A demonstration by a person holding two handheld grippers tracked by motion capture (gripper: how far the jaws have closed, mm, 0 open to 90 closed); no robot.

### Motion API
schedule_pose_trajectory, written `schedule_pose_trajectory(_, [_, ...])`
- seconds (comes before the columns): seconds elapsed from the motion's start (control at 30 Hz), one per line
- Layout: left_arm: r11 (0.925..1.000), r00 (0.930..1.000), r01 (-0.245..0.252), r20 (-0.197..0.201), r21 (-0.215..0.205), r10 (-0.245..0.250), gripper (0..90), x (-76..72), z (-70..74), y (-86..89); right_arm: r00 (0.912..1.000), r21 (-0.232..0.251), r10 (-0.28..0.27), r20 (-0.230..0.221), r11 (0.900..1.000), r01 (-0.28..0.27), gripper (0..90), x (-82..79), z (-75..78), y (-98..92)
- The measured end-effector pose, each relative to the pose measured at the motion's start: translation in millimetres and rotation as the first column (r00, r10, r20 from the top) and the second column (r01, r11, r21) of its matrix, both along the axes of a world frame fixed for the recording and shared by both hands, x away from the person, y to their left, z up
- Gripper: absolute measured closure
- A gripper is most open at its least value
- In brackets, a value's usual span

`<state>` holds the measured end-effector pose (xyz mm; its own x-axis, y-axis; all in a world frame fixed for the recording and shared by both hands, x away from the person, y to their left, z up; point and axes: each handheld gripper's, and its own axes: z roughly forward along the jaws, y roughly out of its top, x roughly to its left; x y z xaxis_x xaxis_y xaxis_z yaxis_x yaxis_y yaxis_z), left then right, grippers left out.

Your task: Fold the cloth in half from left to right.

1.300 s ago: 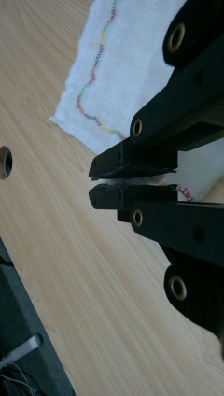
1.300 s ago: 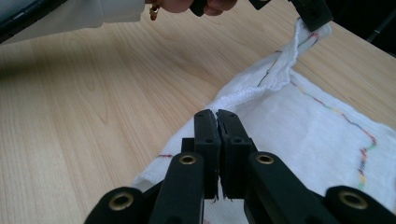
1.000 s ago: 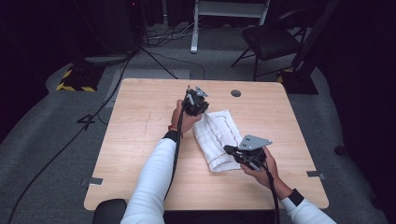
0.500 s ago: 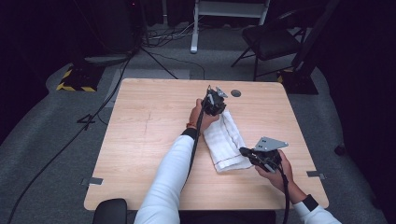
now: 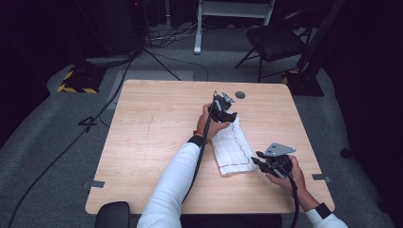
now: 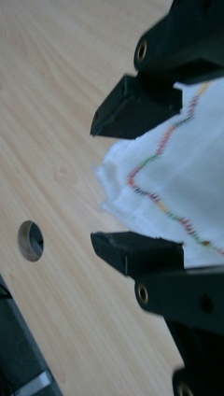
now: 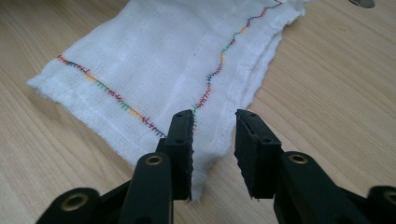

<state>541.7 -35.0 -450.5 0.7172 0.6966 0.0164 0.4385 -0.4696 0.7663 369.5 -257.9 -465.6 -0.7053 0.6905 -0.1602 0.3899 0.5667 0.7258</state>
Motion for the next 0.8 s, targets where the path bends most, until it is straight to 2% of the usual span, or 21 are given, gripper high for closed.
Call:
schedule_pose_trajectory(0.03, [0.9997,0.9998,0.020,0.002,0.011,-0.020,34.8,-5.6,1.3,3.0,1.0000,0.000,-0.006,0.003,1.000,0.006,64.5,0.9,0.4,-1.0])
schedule_pose_trajectory(0.1, [0.9969,0.9968,0.078,-0.020,0.011,-0.077,29.1,-17.8,4.1,10.8,0.9999,0.008,-0.008,-0.008,1.000,0.008,60.6,3.0,0.7,-3.2])
schedule_pose_trajectory(0.2, [0.9905,0.9899,0.137,-0.039,0.016,-0.136,22.5,-40.1,5.4,22.0,0.9996,0.005,-0.012,-0.027,1.000,0.012,57.2,6.9,-0.6,-6.9])
schedule_pose_trajectory(0.23, [0.9853,0.9846,0.169,-0.049,0.023,-0.168,22.3,-50.5,4.1,26.3,0.9994,-0.005,-0.021,-0.025,1.000,0.021,55.9,7.9,-0.7,-8.0])
schedule_pose_trajectory(0.27, [0.9831,0.9826,0.181,-0.048,0.028,-0.179,22.1,-57.0,2.0,28.2,0.9992,-0.016,-0.033,-0.022,0.999,0.033,54.4,8.9,0.1,-9.5])
schedule_pose_trajectory(0.37, [0.9668,0.9699,0.241,-0.059,0.086,-0.236,21.0,-81.5,-5.3,35.3,0.9988,-0.011,-0.046,-0.016,0.999,0.046,51.8,10.2,3.1,-14.0])
schedule_pose_trajectory(0.4, [0.9622,0.9666,0.253,-0.065,0.100,-0.248,21.0,-88.7,-7.2,37.8,0.9988,-0.007,-0.046,-0.019,0.999,0.046,51.2,10.7,3.5,-15.7])
schedule_pose_trajectory(0.5, [0.9517,0.9561,0.290,-0.077,0.102,-0.283,21.0,-106.2,-10.6,43.3,0.9977,-0.001,-0.062,-0.026,0.998,0.062,48.4,13.5,1.7,-19.5])
schedule_pose_trajectory(0.53, [0.9496,0.9544,0.296,-0.072,0.103,-0.290,21.0,-111.3,-11.9,44.2,0.9977,0.005,-0.060,-0.031,0.998,0.060,47.7,15.0,0.3,-20.8])
schedule_pose_trajectory(0.6, [0.9415,0.9446,0.324,-0.088,0.093,-0.316,21.0,-119.3,-15.6,45.5,0.9971,0.012,-0.055,-0.052,0.998,0.056,46.5,18.6,-3.4,-21.9])
schedule_pose_trajectory(0.7, [0.9330,0.9379,0.340,-0.117,0.119,-0.327,21.2,-127.8,-27.0,43.5,0.9958,-0.005,-0.057,-0.071,0.998,0.057,45.1,23.1,-8.8,-21.2])
schedule_pose_trajectory(0.73, [0.9277,0.9363,0.344,-0.125,0.144,-0.328,21.2,-129.4,-31.1,42.4,0.9959,-0.008,-0.044,-0.079,0.999,0.044,44.3,24.3,-11.5,-20.5])
schedule_pose_trajectory(0.77, [0.9257,0.9365,0.343,-0.132,0.159,-0.325,21.2,-130.6,-34.3,41.7,0.9962,-0.012,-0.032,-0.081,0.999,0.031,44.0,24.7,-13.6,-19.6])
schedule_pose_trajectory(0.8, [0.9283,0.9377,0.339,-0.136,0.154,-0.319,21.3,-131.6,-37.4,42.7,0.9960,-0.019,-0.022,-0.086,1.000,0.021,44.0,24.5,-14.7,-18.7])
